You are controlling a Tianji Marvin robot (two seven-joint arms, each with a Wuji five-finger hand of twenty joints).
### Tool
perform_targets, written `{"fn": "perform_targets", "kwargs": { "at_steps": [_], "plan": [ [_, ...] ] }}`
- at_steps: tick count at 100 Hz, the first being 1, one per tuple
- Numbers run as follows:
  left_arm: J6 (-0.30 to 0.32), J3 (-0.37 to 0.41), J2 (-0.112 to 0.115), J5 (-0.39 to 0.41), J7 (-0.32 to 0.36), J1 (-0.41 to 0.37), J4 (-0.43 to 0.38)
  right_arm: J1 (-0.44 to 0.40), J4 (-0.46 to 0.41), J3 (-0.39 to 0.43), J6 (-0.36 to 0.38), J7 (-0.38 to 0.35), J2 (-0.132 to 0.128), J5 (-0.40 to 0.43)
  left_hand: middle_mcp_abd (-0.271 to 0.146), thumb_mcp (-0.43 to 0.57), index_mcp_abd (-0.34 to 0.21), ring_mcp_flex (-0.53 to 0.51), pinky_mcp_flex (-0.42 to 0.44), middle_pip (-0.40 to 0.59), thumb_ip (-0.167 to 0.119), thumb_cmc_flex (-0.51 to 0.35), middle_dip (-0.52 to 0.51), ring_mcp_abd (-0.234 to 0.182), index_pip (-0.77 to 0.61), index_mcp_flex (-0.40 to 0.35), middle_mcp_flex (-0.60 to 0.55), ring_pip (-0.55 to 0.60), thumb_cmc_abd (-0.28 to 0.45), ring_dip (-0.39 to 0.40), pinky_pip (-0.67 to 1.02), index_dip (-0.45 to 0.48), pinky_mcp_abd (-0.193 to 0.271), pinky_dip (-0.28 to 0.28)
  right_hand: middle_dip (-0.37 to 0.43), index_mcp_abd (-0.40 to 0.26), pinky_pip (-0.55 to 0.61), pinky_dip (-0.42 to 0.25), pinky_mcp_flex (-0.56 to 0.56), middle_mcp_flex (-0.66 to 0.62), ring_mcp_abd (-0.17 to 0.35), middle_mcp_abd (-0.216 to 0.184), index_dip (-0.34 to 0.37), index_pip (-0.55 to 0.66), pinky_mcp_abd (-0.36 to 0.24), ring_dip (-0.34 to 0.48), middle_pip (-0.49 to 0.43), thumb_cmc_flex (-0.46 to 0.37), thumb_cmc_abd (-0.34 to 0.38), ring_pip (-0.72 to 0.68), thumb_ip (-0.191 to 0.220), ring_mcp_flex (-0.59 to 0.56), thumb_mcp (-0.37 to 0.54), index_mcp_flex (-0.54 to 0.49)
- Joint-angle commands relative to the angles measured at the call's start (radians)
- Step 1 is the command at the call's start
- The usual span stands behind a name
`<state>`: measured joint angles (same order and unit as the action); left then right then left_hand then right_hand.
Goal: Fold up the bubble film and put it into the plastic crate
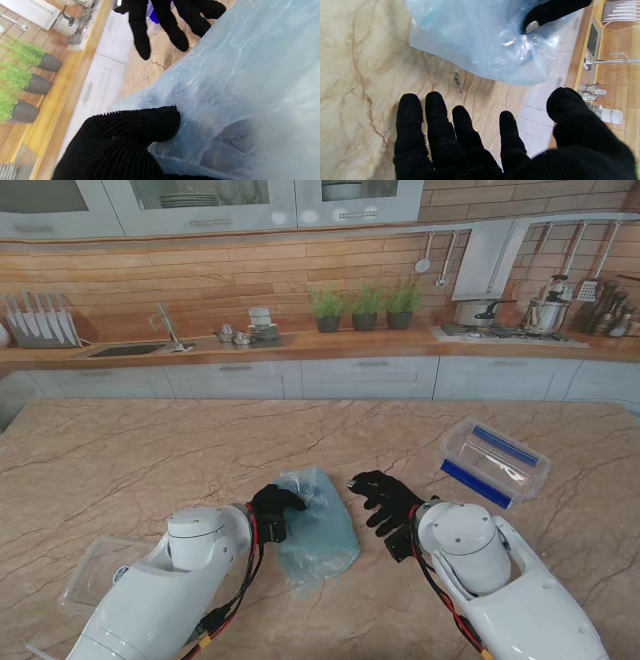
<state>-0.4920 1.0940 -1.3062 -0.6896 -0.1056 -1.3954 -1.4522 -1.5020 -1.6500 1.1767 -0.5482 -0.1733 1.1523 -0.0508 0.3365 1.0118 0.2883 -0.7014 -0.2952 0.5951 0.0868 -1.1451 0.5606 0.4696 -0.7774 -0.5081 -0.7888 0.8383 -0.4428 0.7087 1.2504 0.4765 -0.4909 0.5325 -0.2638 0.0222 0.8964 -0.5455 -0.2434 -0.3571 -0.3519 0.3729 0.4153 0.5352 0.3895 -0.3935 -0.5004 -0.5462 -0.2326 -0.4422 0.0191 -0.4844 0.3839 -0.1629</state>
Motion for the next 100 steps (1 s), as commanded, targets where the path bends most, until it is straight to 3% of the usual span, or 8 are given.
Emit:
{"fn": "perform_targets", "kwargs": {
  "at_steps": [1, 14, 42, 52, 64, 75, 87, 100],
  "plan": [
    [0.022, -0.002, -0.015, 0.023, 0.000, -0.012, -0.015, 0.012, 0.019, -0.009, -0.009, -0.007, 0.004, 0.000, -0.043, 0.046, -0.060, -0.045, -0.023, 0.055, 0.039, -0.076, 0.038, -0.033, -0.059, 0.031, -0.020, 0.037, -0.068, 0.032, 0.056, 0.026, -0.014, -0.020, -0.019, 0.016, 0.007, 0.014, 0.013, -0.018, 0.049, -0.014, -0.003, -0.015, -0.030, 0.016, -0.029, -0.018, -0.040, 0.001, -0.007, 0.017, 0.016, 0.012],
    [0.044, 0.001, -0.022, 0.021, -0.038, -0.018, -0.023, 0.043, 0.063, -0.026, -0.010, -0.009, 0.011, -0.030, -0.064, 0.064, -0.080, -0.061, -0.038, 0.079, 0.069, -0.091, 0.063, -0.049, -0.096, 0.035, -0.026, 0.055, -0.088, 0.053, 0.071, 0.046, -0.017, -0.033, -0.024, 0.028, -0.054, 0.028, 0.041, -0.016, 0.141, -0.038, 0.022, -0.023, -0.093, 0.045, -0.039, -0.040, -0.088, 0.051, -0.021, 0.048, 0.054, -0.011],
    [0.061, -0.001, -0.026, 0.007, -0.055, -0.021, -0.023, 0.142, 0.180, -0.083, -0.014, 0.011, 0.044, -0.117, -0.073, 0.056, -0.094, -0.055, -0.032, 0.092, 0.098, -0.112, 0.078, -0.057, -0.110, 0.042, -0.017, 0.060, -0.080, 0.074, 0.079, 0.056, -0.016, -0.041, -0.026, 0.056, -0.100, 0.023, 0.012, -0.008, 0.136, -0.035, 0.043, -0.053, -0.148, 0.056, -0.047, -0.029, -0.221, 0.052, -0.041, 0.045, 0.161, -0.059],
    [0.066, -0.003, -0.026, 0.007, -0.054, -0.020, -0.019, 0.180, 0.215, -0.111, -0.033, -0.004, 0.050, -0.142, -0.082, 0.052, -0.106, -0.024, -0.006, 0.092, 0.124, -0.133, 0.070, -0.064, -0.106, 0.063, 0.020, 0.033, -0.080, 0.090, 0.059, 0.059, -0.012, -0.060, -0.026, 0.063, -0.100, 0.025, -0.008, -0.009, 0.092, -0.022, 0.042, -0.060, -0.131, 0.057, -0.047, -0.041, -0.246, 0.049, -0.042, 0.036, 0.183, -0.065],
    [0.088, -0.012, -0.028, 0.018, -0.059, -0.017, -0.011, 0.220, 0.253, -0.142, -0.075, -0.016, 0.063, -0.181, -0.090, 0.065, -0.114, 0.004, 0.019, 0.092, 0.132, -0.138, 0.030, -0.072, -0.110, 0.077, 0.060, -0.005, -0.089, 0.108, 0.039, 0.066, -0.004, -0.078, -0.021, 0.030, -0.060, 0.028, -0.066, 0.002, -0.041, -0.030, 0.060, -0.056, -0.018, 0.046, -0.036, -0.074, -0.245, 0.014, -0.050, -0.012, 0.267, -0.054],
    [0.111, -0.018, -0.038, 0.015, -0.105, -0.018, -0.007, 0.248, 0.288, -0.162, -0.112, -0.016, 0.077, -0.219, -0.096, 0.071, -0.130, 0.003, 0.018, 0.102, 0.138, -0.140, 0.031, -0.078, -0.123, 0.077, 0.065, -0.001, -0.099, 0.116, 0.041, 0.073, -0.003, -0.079, -0.021, -0.029, 0.001, 0.031, -0.121, 0.021, -0.076, -0.031, 0.072, -0.025, 0.041, 0.036, -0.035, -0.101, -0.269, -0.010, -0.055, -0.080, 0.326, -0.019],
    [0.130, -0.022, -0.043, 0.010, -0.124, -0.018, -0.003, 0.271, 0.318, -0.182, -0.135, -0.022, 0.086, -0.235, -0.102, 0.073, -0.136, 0.001, 0.019, 0.109, 0.144, -0.141, 0.033, -0.086, -0.131, 0.079, 0.065, 0.000, -0.099, 0.121, 0.041, 0.077, -0.002, -0.079, -0.023, -0.029, 0.074, 0.035, -0.164, 0.040, -0.048, -0.025, 0.060, 0.001, 0.038, 0.004, -0.045, -0.101, -0.306, -0.063, -0.062, -0.157, 0.365, 0.001],
    [0.149, -0.027, -0.045, 0.005, -0.127, -0.015, 0.008, 0.285, 0.338, -0.195, -0.142, -0.016, 0.095, -0.245, -0.106, 0.074, -0.140, 0.000, 0.019, 0.114, 0.147, -0.142, 0.033, -0.086, -0.137, 0.077, 0.062, -0.001, -0.099, 0.123, 0.041, 0.080, 0.000, -0.079, -0.035, 0.009, 0.221, 0.014, -0.225, 0.067, 0.067, 0.006, 0.017, 0.005, -0.057, -0.128, -0.086, -0.102, -0.370, -0.295, -0.072, -0.266, 0.417, 0.012]
  ]
}}
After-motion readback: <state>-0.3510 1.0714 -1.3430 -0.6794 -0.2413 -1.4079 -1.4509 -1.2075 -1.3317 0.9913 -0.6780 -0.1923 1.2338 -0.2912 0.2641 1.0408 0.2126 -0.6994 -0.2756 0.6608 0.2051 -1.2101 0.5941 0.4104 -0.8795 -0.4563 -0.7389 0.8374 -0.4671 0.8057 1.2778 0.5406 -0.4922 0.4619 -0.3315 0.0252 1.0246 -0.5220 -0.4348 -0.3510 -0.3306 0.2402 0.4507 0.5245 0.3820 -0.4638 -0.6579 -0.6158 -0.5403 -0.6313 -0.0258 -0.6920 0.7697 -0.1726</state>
